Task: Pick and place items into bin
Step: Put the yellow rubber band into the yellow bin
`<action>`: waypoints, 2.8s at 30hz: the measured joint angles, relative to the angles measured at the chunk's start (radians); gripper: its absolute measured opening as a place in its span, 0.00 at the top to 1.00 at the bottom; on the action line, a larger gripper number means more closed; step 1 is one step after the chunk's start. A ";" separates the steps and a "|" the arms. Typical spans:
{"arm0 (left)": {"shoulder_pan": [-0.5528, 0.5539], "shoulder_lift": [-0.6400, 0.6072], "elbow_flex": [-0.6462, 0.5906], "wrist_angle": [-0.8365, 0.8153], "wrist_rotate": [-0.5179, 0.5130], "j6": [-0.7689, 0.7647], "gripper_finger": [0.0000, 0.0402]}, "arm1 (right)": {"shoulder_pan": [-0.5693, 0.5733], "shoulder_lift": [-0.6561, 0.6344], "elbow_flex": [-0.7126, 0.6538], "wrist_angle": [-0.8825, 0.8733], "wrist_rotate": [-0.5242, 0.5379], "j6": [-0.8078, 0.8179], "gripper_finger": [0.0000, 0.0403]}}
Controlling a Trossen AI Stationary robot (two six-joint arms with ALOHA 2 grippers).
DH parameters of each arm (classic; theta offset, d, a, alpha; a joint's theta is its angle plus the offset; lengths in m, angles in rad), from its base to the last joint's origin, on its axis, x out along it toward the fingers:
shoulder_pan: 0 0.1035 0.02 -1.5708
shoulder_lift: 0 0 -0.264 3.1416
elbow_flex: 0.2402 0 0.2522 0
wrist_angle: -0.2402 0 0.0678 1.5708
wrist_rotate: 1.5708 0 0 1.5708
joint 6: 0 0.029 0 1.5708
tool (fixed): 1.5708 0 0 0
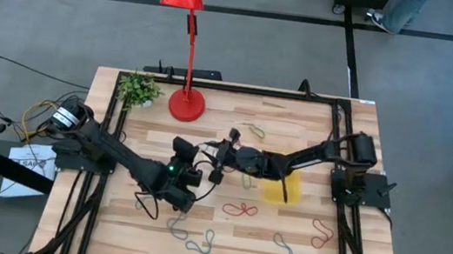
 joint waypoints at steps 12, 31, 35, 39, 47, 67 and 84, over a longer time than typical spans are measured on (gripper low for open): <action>-0.005 0.000 0.000 0.011 -0.011 -0.008 1.00 | -0.026 0.007 0.012 0.039 -0.099 0.018 0.75; 0.076 0.000 0.000 -0.001 0.193 -0.026 0.87 | -0.030 0.007 0.012 -0.114 -0.091 0.074 0.99; 0.118 0.000 0.000 -0.001 0.209 -0.032 0.79 | -0.029 0.007 0.011 -0.167 -0.060 0.138 0.99; 0.157 0.000 0.000 -0.002 0.270 -0.028 0.74 | -0.013 0.004 0.011 -0.219 0.063 0.152 1.00; 0.211 0.000 0.000 -0.059 0.311 0.068 0.74 | 0.127 -0.174 0.091 -0.808 0.497 0.303 1.00; 0.466 -0.472 -0.232 0.119 0.743 0.133 0.75 | 0.460 -0.359 -0.026 -1.842 0.466 1.639 1.00; 0.490 -0.628 -0.564 0.366 0.774 0.049 0.75 | 0.286 -0.350 -0.048 -1.886 0.241 1.680 1.00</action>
